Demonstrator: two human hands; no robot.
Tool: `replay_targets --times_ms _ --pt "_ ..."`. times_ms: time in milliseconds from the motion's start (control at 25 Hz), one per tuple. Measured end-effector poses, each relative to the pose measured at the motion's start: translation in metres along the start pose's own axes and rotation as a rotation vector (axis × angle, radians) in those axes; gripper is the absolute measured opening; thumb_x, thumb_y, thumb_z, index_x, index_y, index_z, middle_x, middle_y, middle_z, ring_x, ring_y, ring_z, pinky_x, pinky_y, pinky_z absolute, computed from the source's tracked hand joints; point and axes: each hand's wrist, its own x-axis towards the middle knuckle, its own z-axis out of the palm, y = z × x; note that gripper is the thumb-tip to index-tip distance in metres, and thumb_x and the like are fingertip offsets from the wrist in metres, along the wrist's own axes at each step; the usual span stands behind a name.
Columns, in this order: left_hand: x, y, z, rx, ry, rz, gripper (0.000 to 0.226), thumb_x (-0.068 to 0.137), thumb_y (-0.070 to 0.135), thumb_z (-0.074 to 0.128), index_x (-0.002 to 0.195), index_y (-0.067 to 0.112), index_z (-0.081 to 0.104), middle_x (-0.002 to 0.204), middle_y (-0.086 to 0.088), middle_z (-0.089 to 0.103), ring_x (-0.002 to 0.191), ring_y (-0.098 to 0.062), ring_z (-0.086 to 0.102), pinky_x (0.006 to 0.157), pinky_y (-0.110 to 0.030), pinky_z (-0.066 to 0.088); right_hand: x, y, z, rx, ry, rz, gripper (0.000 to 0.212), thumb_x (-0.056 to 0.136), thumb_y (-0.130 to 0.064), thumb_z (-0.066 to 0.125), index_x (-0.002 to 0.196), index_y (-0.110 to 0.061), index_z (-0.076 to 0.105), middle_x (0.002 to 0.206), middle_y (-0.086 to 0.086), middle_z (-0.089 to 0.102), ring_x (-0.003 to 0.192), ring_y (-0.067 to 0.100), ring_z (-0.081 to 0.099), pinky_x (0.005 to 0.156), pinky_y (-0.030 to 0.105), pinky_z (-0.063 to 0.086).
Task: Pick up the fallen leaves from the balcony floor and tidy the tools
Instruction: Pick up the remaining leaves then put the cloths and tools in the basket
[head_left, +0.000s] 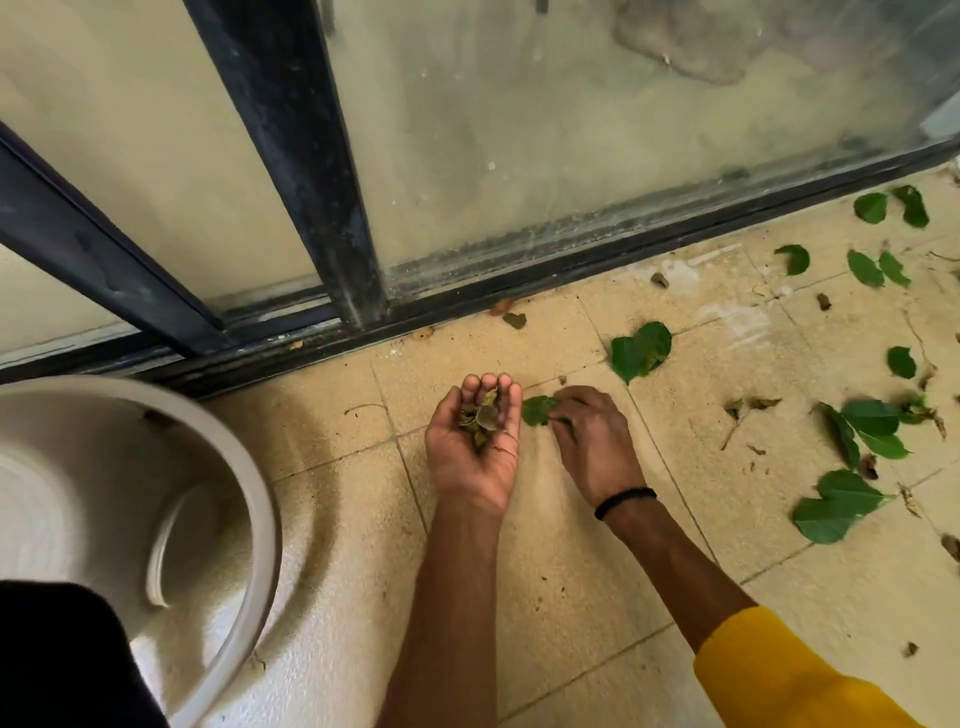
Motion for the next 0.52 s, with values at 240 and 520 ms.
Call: replay_targets --times_ms 240,520 --pt "-0.001 0.006 0.007 -0.066 -0.014 0.053 0.025 0.099 0.016 0.049 0.093 0.002 0.069 0.093 -0.015 0.068 0.096 -0.029 0.068 0.093 -0.043 0.057 0.057 -0.02 -0.004 0.36 0.056 0.251 0.03 0.086 -0.003 0.074 0.111 -0.018 0.072 0.097 -0.001 0.073 0.089 0.013 0.069 0.087 0.03 0.059" --pt "-0.005 0.002 -0.002 -0.078 0.063 0.066 0.027 0.101 0.017 0.048 0.091 0.002 0.069 0.09 -0.015 0.07 0.09 -0.029 0.072 0.091 -0.044 0.058 0.122 -0.054 -0.003 0.168 -0.17 0.368 0.05 0.082 -0.001 0.07 0.128 -0.021 0.066 0.111 0.009 0.071 0.102 0.024 0.066 0.094 0.021 0.049"
